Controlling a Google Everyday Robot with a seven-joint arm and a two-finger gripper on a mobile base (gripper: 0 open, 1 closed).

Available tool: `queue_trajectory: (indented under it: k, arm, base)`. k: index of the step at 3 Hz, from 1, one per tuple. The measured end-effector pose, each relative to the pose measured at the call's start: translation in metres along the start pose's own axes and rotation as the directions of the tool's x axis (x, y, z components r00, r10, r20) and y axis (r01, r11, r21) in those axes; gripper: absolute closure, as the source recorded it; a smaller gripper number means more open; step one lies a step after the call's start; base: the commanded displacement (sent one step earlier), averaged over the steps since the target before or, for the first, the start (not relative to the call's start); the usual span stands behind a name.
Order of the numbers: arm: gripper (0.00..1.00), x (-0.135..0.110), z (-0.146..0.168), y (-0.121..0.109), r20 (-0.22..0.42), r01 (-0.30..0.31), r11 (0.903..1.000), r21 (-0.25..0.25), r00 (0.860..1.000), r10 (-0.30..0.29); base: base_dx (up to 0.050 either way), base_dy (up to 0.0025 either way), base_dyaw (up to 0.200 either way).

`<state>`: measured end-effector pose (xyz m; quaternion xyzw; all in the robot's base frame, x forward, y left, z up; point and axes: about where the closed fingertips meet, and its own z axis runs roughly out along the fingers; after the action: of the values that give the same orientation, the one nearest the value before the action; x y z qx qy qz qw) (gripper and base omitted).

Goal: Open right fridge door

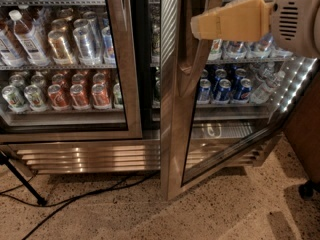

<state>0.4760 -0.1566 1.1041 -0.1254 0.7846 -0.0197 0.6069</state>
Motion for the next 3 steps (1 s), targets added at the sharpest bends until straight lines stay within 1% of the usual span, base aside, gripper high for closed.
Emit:
queue_trajectory:
  k: [1, 2, 3]
  arm:
    - [0.0, 0.0004, 0.0011, 0.0013, 0.0, 0.0, 1.0, 0.0, 1.0, 0.0]
    - [0.0, 0.0005, -0.0017, -0.0035, 0.015, -0.023, 0.9996, 0.017, 1.0, 0.022]
    - [0.0, 0.0005, -0.0017, -0.0035, 0.015, -0.023, 0.9996, 0.017, 1.0, 0.022]
  base:
    - [0.0, 0.0, 0.0]
    - [0.0, 0.0, 0.0]
    - [0.0, 0.0, 0.0]
